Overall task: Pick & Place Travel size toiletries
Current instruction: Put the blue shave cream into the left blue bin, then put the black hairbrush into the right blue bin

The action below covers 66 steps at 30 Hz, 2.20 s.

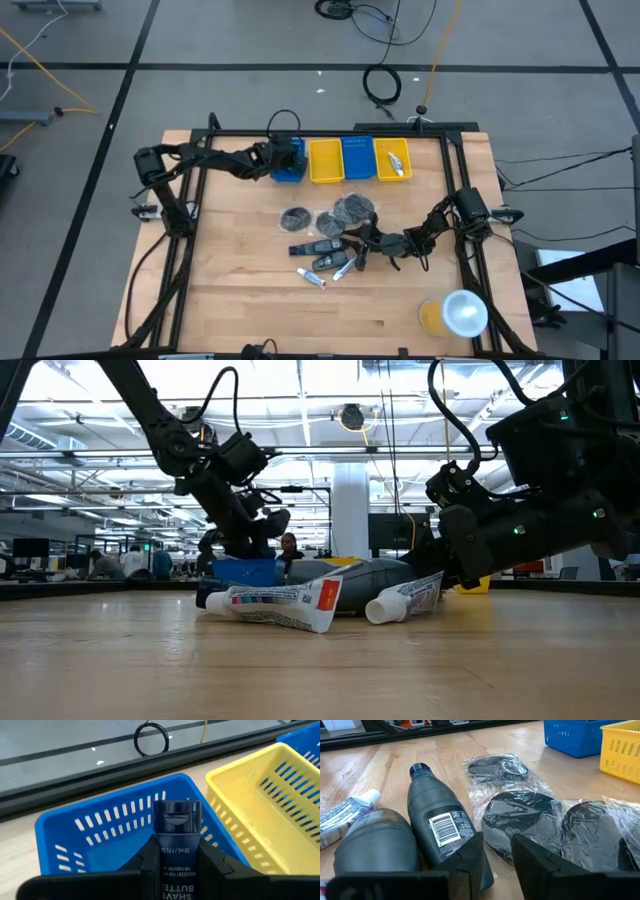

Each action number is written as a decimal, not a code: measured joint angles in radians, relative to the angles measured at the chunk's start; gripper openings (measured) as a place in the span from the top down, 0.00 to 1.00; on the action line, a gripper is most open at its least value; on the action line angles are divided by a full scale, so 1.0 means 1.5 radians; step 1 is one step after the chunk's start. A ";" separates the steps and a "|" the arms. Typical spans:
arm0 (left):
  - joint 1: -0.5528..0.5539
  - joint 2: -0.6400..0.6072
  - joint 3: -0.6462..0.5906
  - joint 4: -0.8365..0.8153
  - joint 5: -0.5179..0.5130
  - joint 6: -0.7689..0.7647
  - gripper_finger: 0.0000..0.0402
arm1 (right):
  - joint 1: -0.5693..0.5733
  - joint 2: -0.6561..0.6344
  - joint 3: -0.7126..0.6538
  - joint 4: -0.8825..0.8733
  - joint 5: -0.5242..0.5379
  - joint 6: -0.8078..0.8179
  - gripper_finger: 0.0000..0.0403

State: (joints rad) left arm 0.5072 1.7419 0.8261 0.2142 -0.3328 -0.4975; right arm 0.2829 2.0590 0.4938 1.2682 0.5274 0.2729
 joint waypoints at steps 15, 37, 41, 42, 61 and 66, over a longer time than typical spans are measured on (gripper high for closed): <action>0.001 0.000 0.000 -0.022 0.007 -0.037 0.58 | 0.000 0.000 0.000 0.000 0.000 0.000 0.77; -0.092 -0.192 -0.003 -0.090 0.080 0.124 0.46 | 0.000 0.000 0.000 0.001 0.001 -0.005 0.77; -0.193 -0.216 -0.041 -0.069 0.026 0.134 0.49 | 0.000 0.001 0.000 0.017 0.000 -0.031 0.77; -0.219 -0.215 -0.057 -0.047 0.006 0.134 0.49 | 0.000 0.001 0.000 0.024 -0.001 -0.037 0.77; -0.450 -0.012 -0.248 0.441 -0.207 0.104 0.54 | -0.052 -0.284 0.013 -0.358 -0.074 -0.035 0.47; -0.458 0.042 -0.243 0.452 -0.244 0.079 0.54 | -0.086 -0.350 0.101 -0.690 -0.076 -0.027 0.36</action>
State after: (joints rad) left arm -0.1795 1.8056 0.4622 0.8917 -0.6984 -0.3797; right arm 0.1532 1.5337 0.6458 0.2338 0.4135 0.2317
